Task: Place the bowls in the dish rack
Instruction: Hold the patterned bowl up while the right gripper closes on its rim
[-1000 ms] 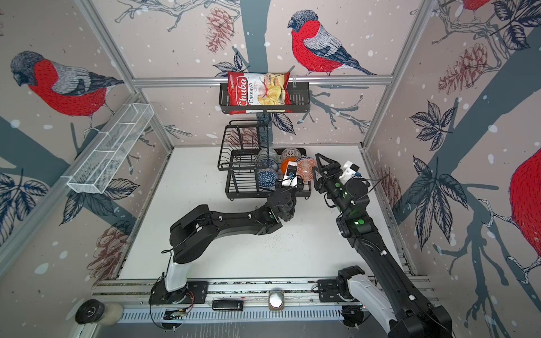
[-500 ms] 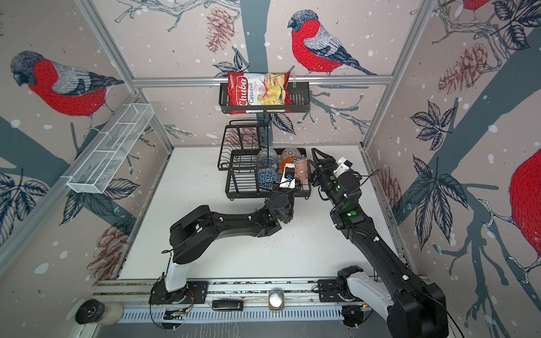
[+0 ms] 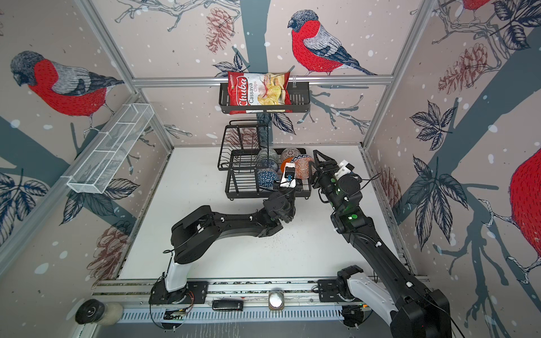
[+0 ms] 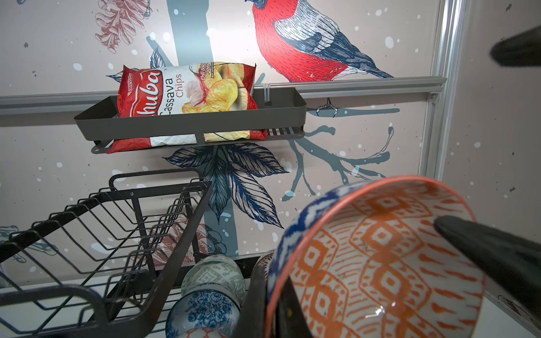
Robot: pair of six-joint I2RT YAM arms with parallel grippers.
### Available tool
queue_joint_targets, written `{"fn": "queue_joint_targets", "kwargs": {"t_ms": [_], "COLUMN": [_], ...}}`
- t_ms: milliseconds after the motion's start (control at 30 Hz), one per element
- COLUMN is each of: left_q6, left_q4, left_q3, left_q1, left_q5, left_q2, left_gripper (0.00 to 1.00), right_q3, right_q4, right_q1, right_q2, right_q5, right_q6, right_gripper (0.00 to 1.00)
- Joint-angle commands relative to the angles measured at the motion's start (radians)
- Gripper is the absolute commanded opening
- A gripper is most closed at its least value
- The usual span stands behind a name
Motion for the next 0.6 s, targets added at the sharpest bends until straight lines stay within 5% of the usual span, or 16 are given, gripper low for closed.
{"fn": "queue_joint_targets", "kwargs": {"t_ms": [0, 200, 300, 400, 567], "left_q6": [0.013, 0.021, 0.034, 0.033, 0.002], "left_q4": [0.103, 0.138, 0.149, 0.137, 0.114], "left_q3": [-0.007, -0.051, -0.067, -0.068, -0.073], "left_q1": [0.000, -0.003, -0.003, -0.002, -0.004], "left_q5": [0.009, 0.016, 0.022, 0.019, 0.027], "left_q2": [-0.005, -0.022, -0.030, -0.034, -0.048], "left_gripper": [0.00, 0.00, 0.00, 0.00, 0.00], "right_q3": [0.023, 0.059, 0.054, 0.051, 0.041], "right_q4": [0.031, 0.077, 0.089, 0.088, 0.072], "right_q1": [0.002, 0.003, 0.007, 0.012, 0.017], "right_q2": [0.040, 0.121, 0.124, 0.114, 0.086], "right_q5": [-0.012, -0.059, -0.053, -0.042, -0.030], "right_q6": [0.001, 0.020, 0.022, 0.016, 0.002], "right_gripper": [0.61, 0.54, 0.43, 0.18, 0.09]}}
